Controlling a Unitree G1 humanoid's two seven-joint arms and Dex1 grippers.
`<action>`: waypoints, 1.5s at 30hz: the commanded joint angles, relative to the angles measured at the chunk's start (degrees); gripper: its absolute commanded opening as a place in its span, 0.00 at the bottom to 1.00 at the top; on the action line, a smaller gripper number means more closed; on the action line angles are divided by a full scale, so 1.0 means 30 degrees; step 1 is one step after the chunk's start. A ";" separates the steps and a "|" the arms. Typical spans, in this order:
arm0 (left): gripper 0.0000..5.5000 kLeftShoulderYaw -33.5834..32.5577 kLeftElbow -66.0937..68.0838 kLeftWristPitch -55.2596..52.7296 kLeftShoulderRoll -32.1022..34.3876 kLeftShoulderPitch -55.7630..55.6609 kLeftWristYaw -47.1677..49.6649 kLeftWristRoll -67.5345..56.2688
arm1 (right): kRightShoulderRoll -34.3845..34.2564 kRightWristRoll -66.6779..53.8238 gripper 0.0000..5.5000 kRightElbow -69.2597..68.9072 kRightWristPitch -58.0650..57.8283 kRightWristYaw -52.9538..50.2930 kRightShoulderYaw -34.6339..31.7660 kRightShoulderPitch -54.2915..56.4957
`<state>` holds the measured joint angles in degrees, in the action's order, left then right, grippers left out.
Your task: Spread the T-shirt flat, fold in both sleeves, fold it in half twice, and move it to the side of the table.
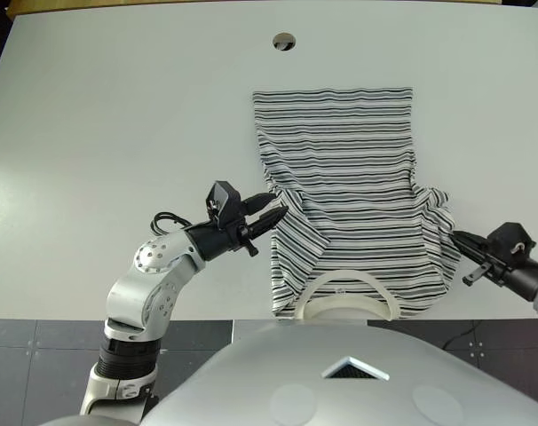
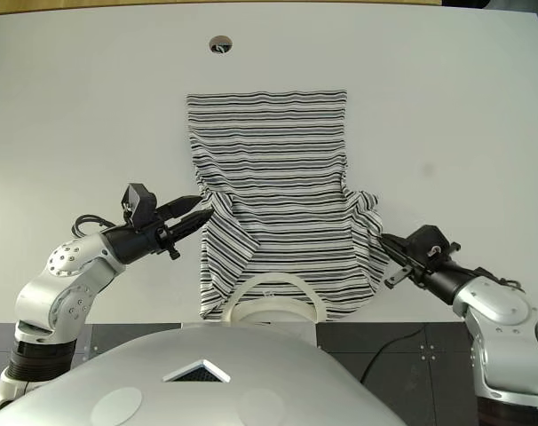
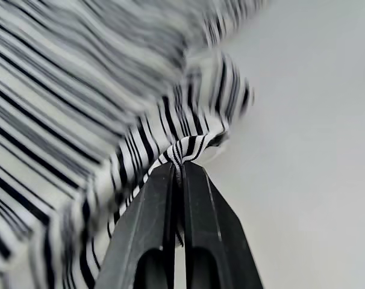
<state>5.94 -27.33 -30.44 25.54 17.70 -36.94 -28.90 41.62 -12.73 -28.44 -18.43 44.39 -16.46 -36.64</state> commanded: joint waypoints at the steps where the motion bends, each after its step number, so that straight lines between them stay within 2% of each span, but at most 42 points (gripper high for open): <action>1: 0.33 0.0040 0.0198 0.0065 -0.0057 -0.0021 0.0155 0.0134 | 0.1040 0.0122 0.02 -0.2627 -0.0998 0.0373 -0.0058 -0.0099; 7: 0.33 0.0299 0.0301 0.0168 -0.0240 0.0008 0.0207 0.0276 | 0.1623 0.0736 0.02 -0.4522 -0.1813 0.0552 0.1766 0.0204; 13: 0.33 0.0457 0.0627 0.0813 -0.0172 0.0175 0.0337 0.1130 | 0.0721 0.3232 0.02 -0.3593 -0.1981 0.0026 0.8474 0.2854; 16: 0.33 0.0387 0.0849 0.1854 -0.0246 0.0253 0.0528 0.1937 | 0.0367 0.3994 0.08 -0.2527 -0.1615 -0.0424 0.9693 0.3423; 18: 0.33 0.0446 0.0926 0.2895 -0.0341 0.0400 0.0692 0.2624 | 0.0330 0.3811 0.18 -0.2613 -0.1552 -0.0532 0.9564 0.3228; 22: 0.33 0.0846 0.1040 0.4896 0.0046 0.0924 0.0491 0.4131 | 0.0439 0.3129 0.29 -0.3301 -0.0906 -0.0559 0.8558 0.2797; 24: 0.39 0.0998 0.0806 0.5791 0.0687 0.1365 0.0031 0.4814 | 0.0341 0.2478 0.36 -0.3810 -0.0104 -0.0522 0.7600 0.2595; 28: 0.52 0.0424 -0.0091 0.8204 0.3709 0.3193 -0.1900 0.6494 | 0.0703 0.0438 0.36 -0.4295 0.4160 0.0841 0.3474 0.2051; 31: 0.61 -0.0614 -0.0806 0.9672 0.6200 0.4535 -0.3128 0.7946 | 0.1675 -0.0981 0.36 -0.2367 0.5668 0.2696 0.0700 0.2163; 33: 0.67 -0.1109 -0.1187 1.0398 0.7604 0.4838 -0.3588 0.9304 | 0.2763 -0.0157 0.36 -0.0800 0.6866 0.3840 -0.0169 0.1862; 36: 0.73 -0.1250 -0.1678 1.1038 0.9028 0.4537 -0.4106 1.0965 | 0.4334 0.2981 0.36 0.0880 0.9189 0.4672 -0.0103 0.1021; 40: 0.73 -0.0426 -0.2335 1.1605 0.9457 0.4491 -0.4627 1.1930 | 0.5861 0.7751 0.36 0.2708 1.2465 0.4439 0.0924 0.0169; 45: 0.73 0.0877 -0.1782 1.2123 0.8559 0.4293 -0.3670 1.3514 | 0.5732 0.8749 0.36 0.2885 1.4502 0.4019 0.2453 0.0503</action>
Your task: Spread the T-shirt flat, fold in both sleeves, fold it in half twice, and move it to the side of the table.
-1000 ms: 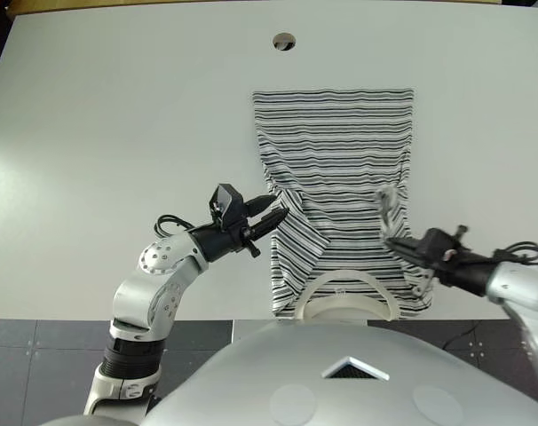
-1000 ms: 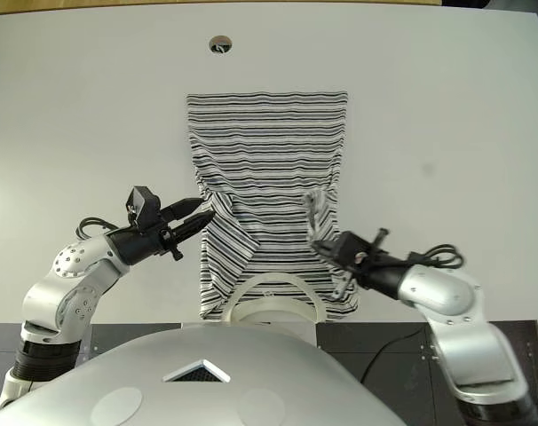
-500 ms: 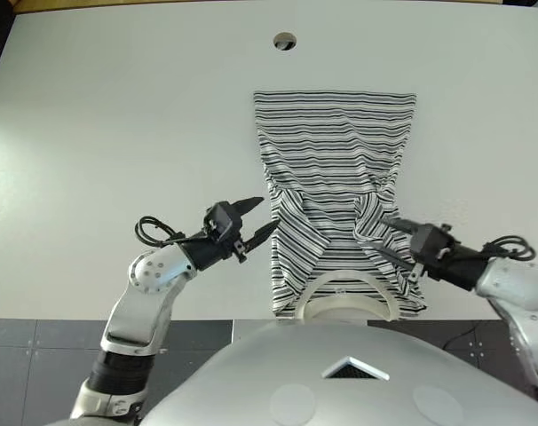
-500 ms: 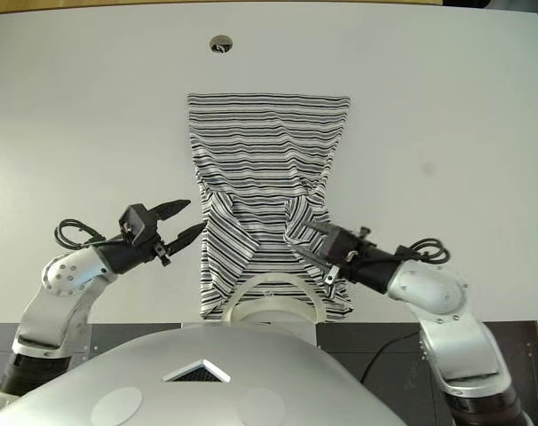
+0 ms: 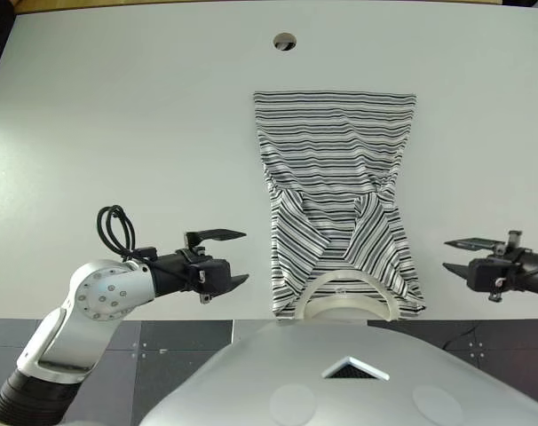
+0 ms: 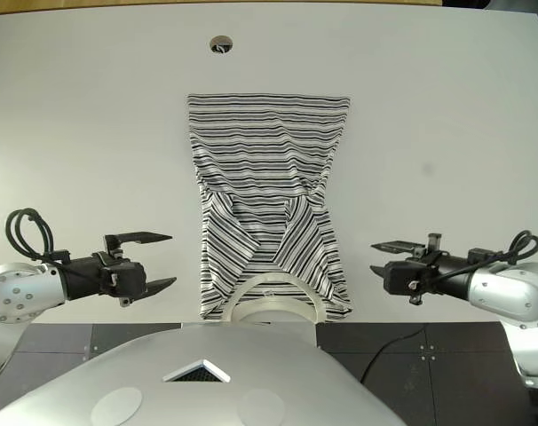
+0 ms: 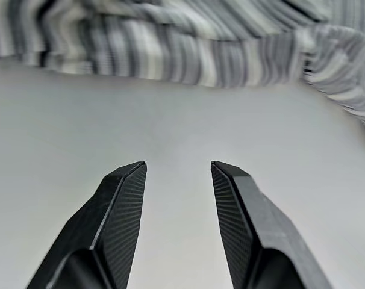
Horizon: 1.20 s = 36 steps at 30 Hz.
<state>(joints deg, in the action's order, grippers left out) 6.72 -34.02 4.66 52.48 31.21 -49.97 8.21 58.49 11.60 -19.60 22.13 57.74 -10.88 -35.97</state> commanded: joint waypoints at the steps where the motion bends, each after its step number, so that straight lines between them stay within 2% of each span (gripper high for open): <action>1: 0.73 0.0791 0.0708 0.0701 -0.0522 -0.0272 0.0938 0.1675 | 0.0033 0.0532 0.36 -0.0099 0.1122 -0.0438 0.0844 0.0250; 6: 0.73 0.2354 0.2345 0.2991 -0.0550 -0.0270 0.1921 0.4356 | -0.0082 0.0764 0.36 -0.0700 0.1815 -0.0685 0.1951 -0.0141; 18: 0.73 0.4158 0.3067 0.5516 -0.0667 -0.0487 0.2110 0.4305 | -0.0237 0.0736 0.36 -0.1085 0.2127 -0.1201 0.3421 -0.0566; 20: 0.74 0.4333 0.3319 0.5623 -0.0794 -0.0641 0.2150 0.4300 | -0.0223 0.0967 0.30 -0.0834 0.2228 -0.1366 0.3734 -0.0500; 28: 0.49 0.5392 0.4303 0.7311 -0.1181 -0.1234 0.2563 0.4447 | -0.0220 0.1269 0.03 -0.0143 0.2668 -0.2239 0.4318 -0.0544; 36: 0.25 0.6129 0.5739 0.7950 -0.1458 -0.1914 0.2558 0.4147 | -0.0199 0.0139 0.02 0.0797 0.2906 -0.2613 0.4572 -0.0431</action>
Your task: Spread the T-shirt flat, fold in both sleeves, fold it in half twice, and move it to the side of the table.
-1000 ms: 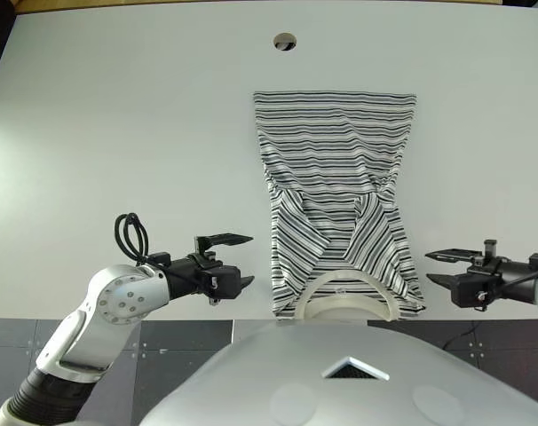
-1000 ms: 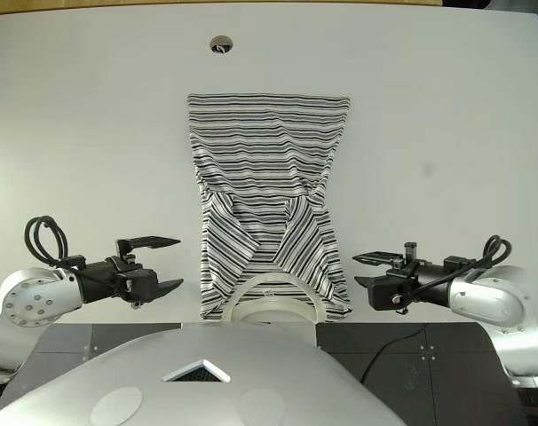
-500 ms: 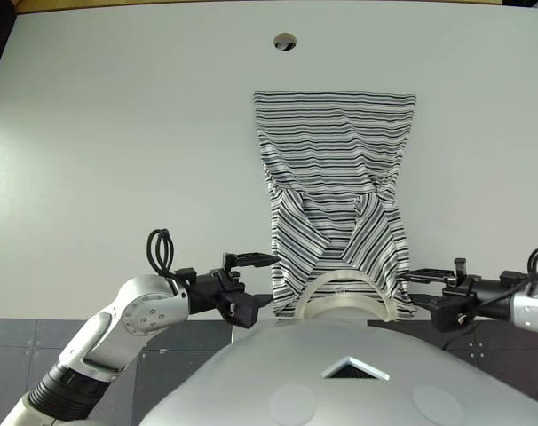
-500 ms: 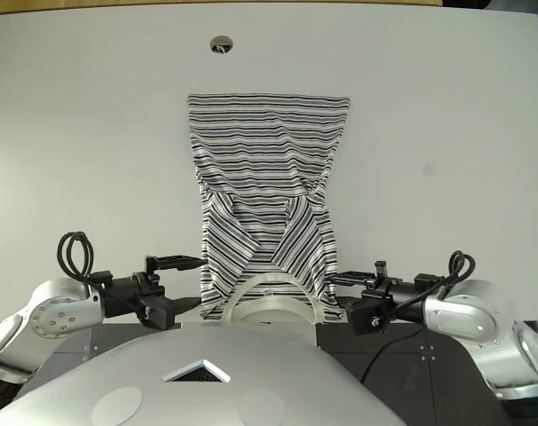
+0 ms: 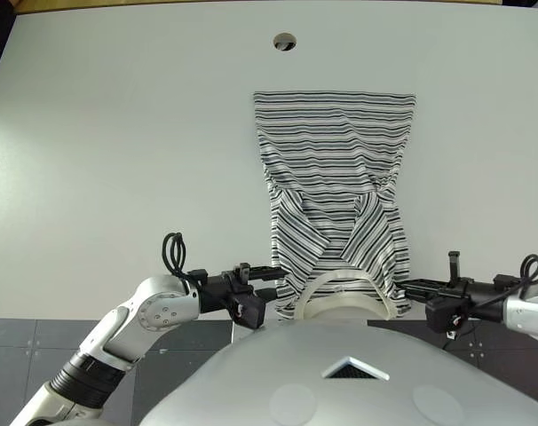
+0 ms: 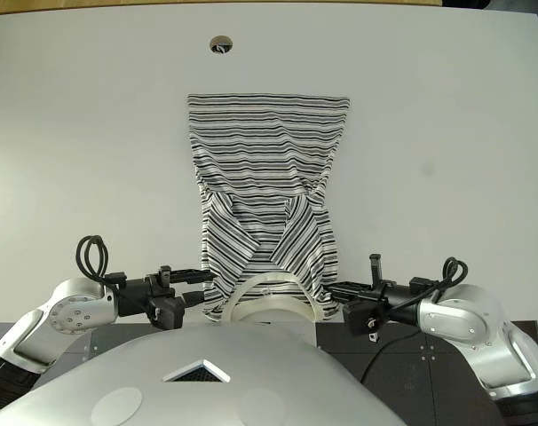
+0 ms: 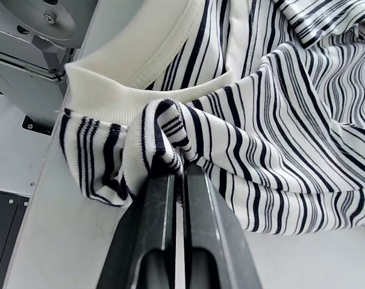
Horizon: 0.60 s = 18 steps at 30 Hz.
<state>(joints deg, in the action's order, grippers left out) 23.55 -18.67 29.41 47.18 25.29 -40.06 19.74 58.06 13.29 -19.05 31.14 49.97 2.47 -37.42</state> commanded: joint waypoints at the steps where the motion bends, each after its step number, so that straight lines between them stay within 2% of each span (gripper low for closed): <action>1: 0.22 0.0646 0.0653 -0.0666 0.0599 0.0107 -0.1291 -0.0198 | -0.0016 -0.0748 0.02 0.0740 -0.0101 0.0008 0.0092 0.0078; 5: 0.08 0.0462 -0.0262 -0.3404 0.2331 0.0409 -0.4360 -0.4216 | 0.0276 -0.2691 0.02 0.0395 -0.0964 0.0604 -0.0010 0.0187; 7: 0.03 0.0075 -0.0623 -0.3441 0.3499 0.0783 -0.5339 -0.5422 | 0.0492 -0.3636 0.02 -0.0190 -0.1599 0.1095 -0.0122 -0.0001; 13: 0.02 -0.1327 -0.1075 -0.2960 0.5245 0.1590 -0.6399 -0.7577 | 0.1169 -0.6736 0.02 -0.2608 -0.3402 0.2582 -0.1139 -0.1455; 16: 0.02 -0.1921 -0.1681 -0.3268 0.4796 0.1365 -0.6207 -0.8627 | 0.0958 -0.8027 0.02 -0.3501 -0.4481 0.2762 -0.1675 -0.1187; 18: 0.02 -0.2333 -0.1802 -0.4773 0.4015 0.0615 -0.5351 -0.8541 | 0.0558 -0.8895 0.02 -0.3730 -0.5454 0.2570 -0.1906 -0.0438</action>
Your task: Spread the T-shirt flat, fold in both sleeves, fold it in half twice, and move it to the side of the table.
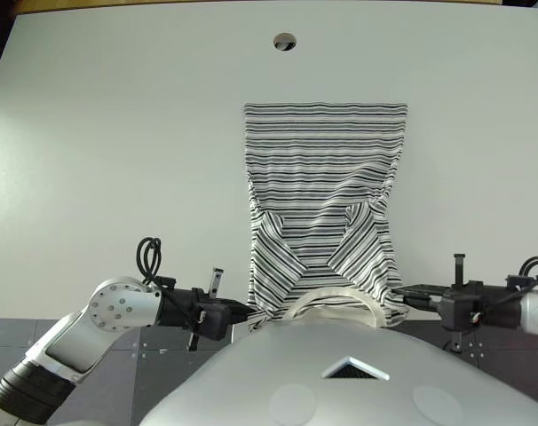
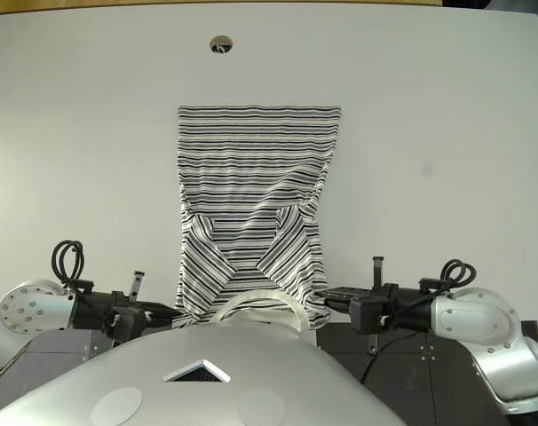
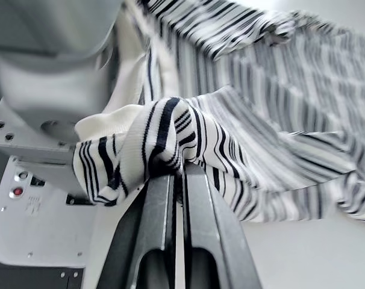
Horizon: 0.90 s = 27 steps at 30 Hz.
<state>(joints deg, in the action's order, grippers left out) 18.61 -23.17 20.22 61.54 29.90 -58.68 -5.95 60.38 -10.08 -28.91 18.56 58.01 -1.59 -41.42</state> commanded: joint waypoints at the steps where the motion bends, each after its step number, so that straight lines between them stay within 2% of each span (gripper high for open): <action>1: 0.02 -0.0854 -0.0358 -0.2467 -0.1124 -0.1302 0.1174 -0.0007 | -0.0378 -0.1606 0.02 -0.0604 -0.1977 -0.0272 -0.0638 0.1240; 4: 0.02 -0.1400 -0.0545 -0.5995 -0.2580 -0.3226 0.2362 -0.0452 | -0.0895 -0.3607 0.02 -0.1405 -0.4978 -0.1033 -0.0765 0.2919; 7: 0.02 -0.1917 -0.0261 -0.9477 -0.4475 -0.5613 0.3690 -0.1336 | -0.1379 -0.3746 0.02 -0.1376 -0.7980 -0.2101 -0.0135 0.5468; 12: 0.02 -0.2133 0.0568 -1.2223 -0.6642 -0.8084 0.4844 -0.1815 | -0.2610 -0.3269 0.02 0.0153 -1.1570 -0.2927 0.1637 0.9621; 18: 0.02 -0.2448 0.4111 -1.3905 -0.9966 -1.1848 0.6962 -0.1600 | -0.5221 -0.4662 0.02 0.4194 -1.4842 -0.2507 0.2621 1.4741; 22: 0.02 -0.2941 0.8426 -1.3502 -1.2049 -1.4335 0.8079 -0.1458 | -0.7482 -0.4862 0.02 0.9042 -1.5354 -0.1597 0.3185 1.8429; 27: 0.02 -0.3379 1.2801 -1.2384 -1.3406 -1.6643 0.8863 -0.0954 | -0.9761 -0.3475 0.02 1.5456 -1.4297 -0.1509 0.3655 2.1611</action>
<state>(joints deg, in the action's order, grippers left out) 9.21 11.14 -18.86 22.40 -17.02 -33.48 -10.26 33.50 -22.49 11.13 -26.26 53.55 8.60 19.96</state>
